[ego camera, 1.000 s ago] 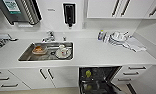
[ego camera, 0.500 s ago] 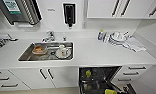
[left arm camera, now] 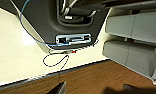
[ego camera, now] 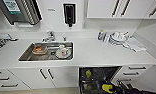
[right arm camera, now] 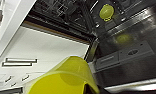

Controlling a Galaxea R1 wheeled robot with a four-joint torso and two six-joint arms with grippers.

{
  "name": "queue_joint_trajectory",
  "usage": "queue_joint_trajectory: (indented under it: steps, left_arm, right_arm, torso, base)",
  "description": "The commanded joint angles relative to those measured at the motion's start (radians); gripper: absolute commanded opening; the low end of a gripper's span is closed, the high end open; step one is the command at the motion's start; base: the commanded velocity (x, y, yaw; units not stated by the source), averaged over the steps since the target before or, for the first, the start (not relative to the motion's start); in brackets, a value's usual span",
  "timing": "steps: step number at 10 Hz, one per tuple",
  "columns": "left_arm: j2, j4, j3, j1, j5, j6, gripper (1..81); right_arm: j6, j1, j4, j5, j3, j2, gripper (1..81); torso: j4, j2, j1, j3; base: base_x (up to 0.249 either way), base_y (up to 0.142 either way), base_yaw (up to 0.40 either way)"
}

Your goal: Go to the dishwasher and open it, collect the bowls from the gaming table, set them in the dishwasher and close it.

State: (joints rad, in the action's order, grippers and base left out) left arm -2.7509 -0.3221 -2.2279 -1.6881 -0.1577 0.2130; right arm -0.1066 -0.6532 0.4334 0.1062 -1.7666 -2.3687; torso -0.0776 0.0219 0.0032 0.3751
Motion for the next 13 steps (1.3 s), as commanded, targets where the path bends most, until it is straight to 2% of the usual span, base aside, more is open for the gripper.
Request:
queue_joint_trajectory:
  steps: [1,2,3,4,6,7,8,10,12,13]
  left_arm:
    - [-0.11,-0.029,-0.1,-0.094,0.052,-0.003,81.1]
    - [-0.145,-0.044,-0.148,-0.098,0.052,-0.003,81.1]
    - [-0.161,-0.046,-0.171,-0.098,0.058,-0.003,81.1]
    - [-0.162,-0.035,-0.176,-0.095,0.058,-0.001,81.1]
    - [-0.159,-0.031,-0.194,-0.071,0.055,0.008,81.1]
    - [-0.161,-0.014,-0.219,-0.052,0.058,0.009,81.1]
    - [-0.159,0.014,-0.231,-0.037,0.061,0.011,81.1]
    - [-0.156,0.031,-0.256,-0.012,0.061,0.013,81.1]
    - [-0.156,0.047,-0.268,0.008,0.061,0.013,81.1]
    - [-0.153,0.069,-0.268,0.021,0.062,0.013,81.1]
  right_arm:
    - [-0.004,0.183,0.091,0.115,-0.115,-0.052,1.0]
    - [-0.004,0.195,0.109,0.116,-0.126,-0.056,1.0]
    - [-0.004,0.209,0.134,0.128,-0.129,-0.048,81.1]
    - [-0.004,0.227,0.146,0.176,-0.123,-0.028,81.1]
    - [-0.009,0.234,0.13,0.38,-0.079,0.076,81.1]
    - [-0.008,0.212,0.102,0.435,-0.051,0.139,81.1]
    - [-0.008,0.177,0.061,0.464,-0.01,0.206,81.1]
    - [-0.007,0.093,0.009,0.466,0.017,0.294,81.1]
    - [-0.004,-0.008,-0.019,0.468,0.009,0.322,81.1]
    - [-0.005,-0.068,-0.021,0.466,-0.002,0.325,81.1]
  torso:
    - [0.0,0.0,0.0,0.0]
    - [0.0,0.0,0.0,0.0]
    - [0.0,0.0,0.0,0.0]
    - [0.0,0.0,0.0,0.0]
    - [0.0,0.0,0.0,0.0]
    - [0.0,0.0,0.0,0.0]
    - [0.0,0.0,0.0,0.0]
    - [0.0,0.0,0.0,0.0]
    - [0.0,0.0,0.0,0.0]
    - [0.0,0.0,0.0,0.0]
  base:
    - [0.0,0.0,0.0]
    - [0.0,0.0,0.0]
    - [0.0,0.0,0.0]
    - [0.0,0.0,0.0]
    - [0.0,0.0,0.0]
    - [0.0,0.0,0.0]
    - [0.0,0.0,0.0]
    - [0.0,0.0,0.0]
    - [0.0,0.0,0.0]
    - [0.0,0.0,0.0]
